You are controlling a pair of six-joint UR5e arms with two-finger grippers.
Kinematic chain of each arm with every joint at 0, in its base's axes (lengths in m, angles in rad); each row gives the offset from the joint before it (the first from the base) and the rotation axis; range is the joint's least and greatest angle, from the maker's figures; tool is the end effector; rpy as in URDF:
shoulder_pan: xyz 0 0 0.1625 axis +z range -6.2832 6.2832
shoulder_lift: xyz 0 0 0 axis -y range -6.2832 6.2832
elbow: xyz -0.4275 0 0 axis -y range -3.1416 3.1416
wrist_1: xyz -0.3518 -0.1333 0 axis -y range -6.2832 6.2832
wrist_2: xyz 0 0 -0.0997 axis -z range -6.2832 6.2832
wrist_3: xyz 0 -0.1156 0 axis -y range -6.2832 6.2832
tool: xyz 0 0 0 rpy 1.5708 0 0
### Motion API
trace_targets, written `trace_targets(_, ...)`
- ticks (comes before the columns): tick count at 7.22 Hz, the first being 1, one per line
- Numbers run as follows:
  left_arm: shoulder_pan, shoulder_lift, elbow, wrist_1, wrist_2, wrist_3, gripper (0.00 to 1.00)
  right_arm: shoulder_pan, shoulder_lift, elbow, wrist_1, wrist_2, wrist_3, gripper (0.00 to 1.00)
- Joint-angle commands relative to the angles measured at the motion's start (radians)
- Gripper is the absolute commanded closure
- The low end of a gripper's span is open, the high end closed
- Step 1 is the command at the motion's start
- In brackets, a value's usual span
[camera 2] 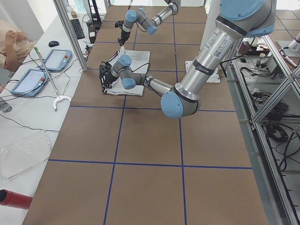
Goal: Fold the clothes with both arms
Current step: 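Open both grippers at the collar and raise them off the shirt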
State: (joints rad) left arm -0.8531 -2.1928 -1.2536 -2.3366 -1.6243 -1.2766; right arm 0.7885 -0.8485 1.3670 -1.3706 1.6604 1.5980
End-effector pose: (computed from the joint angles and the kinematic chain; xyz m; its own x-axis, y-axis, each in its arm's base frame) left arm 0.3868 -0.6364 0.3722 0.5110 -0.1451 -0.8472 0.5989 0.7671 0.2299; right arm -0.4337 -0.6109 0.3299 0.5123 0.5539 0.6563 -0.6791 0.7291 -0.0852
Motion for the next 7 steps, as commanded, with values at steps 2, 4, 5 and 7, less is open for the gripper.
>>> trace_targets(2, -0.021, 0.013, -0.015, -0.023, -0.093, 0.019, 0.54, -0.067, -0.203, 0.331, -0.007, 0.034, 0.008, 0.0)
trace_targets(4, -0.032, 0.054, -0.064, -0.024, -0.204, 0.032, 0.45, -0.159, -0.299, 0.409, 0.005, 0.032, 0.139, 0.0)
trace_targets(5, -0.035, 0.059, -0.067, -0.029, -0.212, 0.064, 0.38, -0.173, -0.302, 0.425, 0.014, 0.029, 0.289, 0.0)
trace_targets(7, -0.037, 0.059, -0.082, -0.032, -0.21, 0.062, 0.36, -0.198, -0.349, 0.4, 0.083, 0.033, 0.41, 0.02)
